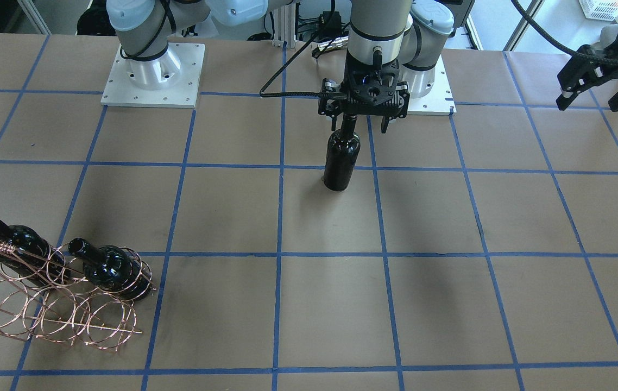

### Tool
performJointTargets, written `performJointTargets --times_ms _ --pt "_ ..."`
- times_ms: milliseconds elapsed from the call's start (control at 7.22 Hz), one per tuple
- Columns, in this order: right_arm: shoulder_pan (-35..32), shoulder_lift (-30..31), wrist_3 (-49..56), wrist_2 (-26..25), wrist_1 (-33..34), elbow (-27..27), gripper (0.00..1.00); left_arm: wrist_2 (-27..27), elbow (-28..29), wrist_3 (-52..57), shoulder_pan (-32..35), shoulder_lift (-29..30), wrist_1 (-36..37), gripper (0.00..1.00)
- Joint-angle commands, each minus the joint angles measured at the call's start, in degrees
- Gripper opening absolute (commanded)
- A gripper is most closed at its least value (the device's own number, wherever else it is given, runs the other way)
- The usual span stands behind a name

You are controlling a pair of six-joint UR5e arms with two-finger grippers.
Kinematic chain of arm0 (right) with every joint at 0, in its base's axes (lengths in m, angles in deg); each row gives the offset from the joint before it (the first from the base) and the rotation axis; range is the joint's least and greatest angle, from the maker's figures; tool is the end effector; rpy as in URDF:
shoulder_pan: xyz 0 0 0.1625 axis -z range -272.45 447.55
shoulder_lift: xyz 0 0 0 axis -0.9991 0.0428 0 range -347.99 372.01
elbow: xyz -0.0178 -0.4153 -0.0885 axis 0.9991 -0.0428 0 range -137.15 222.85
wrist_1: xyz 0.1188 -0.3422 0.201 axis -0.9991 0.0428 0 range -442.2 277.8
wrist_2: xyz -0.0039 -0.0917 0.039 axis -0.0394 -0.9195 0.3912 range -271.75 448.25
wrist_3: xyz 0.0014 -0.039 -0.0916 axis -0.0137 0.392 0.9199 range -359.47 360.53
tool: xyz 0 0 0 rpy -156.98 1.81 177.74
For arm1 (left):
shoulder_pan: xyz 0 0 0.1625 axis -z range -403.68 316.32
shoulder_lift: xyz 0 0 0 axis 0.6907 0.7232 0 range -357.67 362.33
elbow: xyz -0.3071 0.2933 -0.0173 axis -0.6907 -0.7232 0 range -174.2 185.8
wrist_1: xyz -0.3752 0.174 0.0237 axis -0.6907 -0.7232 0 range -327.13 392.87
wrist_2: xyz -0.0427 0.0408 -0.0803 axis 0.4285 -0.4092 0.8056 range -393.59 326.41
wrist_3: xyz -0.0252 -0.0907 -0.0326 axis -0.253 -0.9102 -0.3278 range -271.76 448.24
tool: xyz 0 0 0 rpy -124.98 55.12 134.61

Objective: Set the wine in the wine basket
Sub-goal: 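Lower the right gripper over the upright bottle and grasp its neck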

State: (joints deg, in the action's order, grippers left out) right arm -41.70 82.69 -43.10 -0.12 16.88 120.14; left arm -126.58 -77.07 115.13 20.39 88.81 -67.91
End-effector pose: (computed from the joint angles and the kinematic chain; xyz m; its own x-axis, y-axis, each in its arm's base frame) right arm 0.5067 -0.4049 0.4231 -0.9959 0.0754 -0.0501 0.0761 0.9970 -0.0114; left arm 0.0854 -0.4686 0.5595 -0.9988 0.0175 -0.0455 0.0163 0.9995 0.0255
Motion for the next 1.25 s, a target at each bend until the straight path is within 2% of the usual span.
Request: performJointTargets --times_ms 0,277,831,969,1108 --pt "-0.4 -0.6 -0.6 0.5 0.1 0.7 1.00 0.0 0.1 0.0 0.0 0.0 0.0 0.88" --pt "-0.4 -0.5 -2.6 0.2 0.9 4.5 1.00 0.1 0.0 0.0 0.0 -0.1 0.0 0.88" --pt "-0.5 -0.4 -6.2 0.9 0.0 5.1 1.00 0.1 0.0 0.0 0.1 -0.1 0.0 0.88" --pt "-0.5 -0.3 -6.2 0.9 0.1 5.2 0.98 0.1 0.0 0.0 0.0 -0.1 0.0 0.88" --pt "-0.5 -0.3 -6.2 0.9 0.3 5.1 0.91 0.1 0.0 0.0 0.0 -0.1 0.0 0.88"
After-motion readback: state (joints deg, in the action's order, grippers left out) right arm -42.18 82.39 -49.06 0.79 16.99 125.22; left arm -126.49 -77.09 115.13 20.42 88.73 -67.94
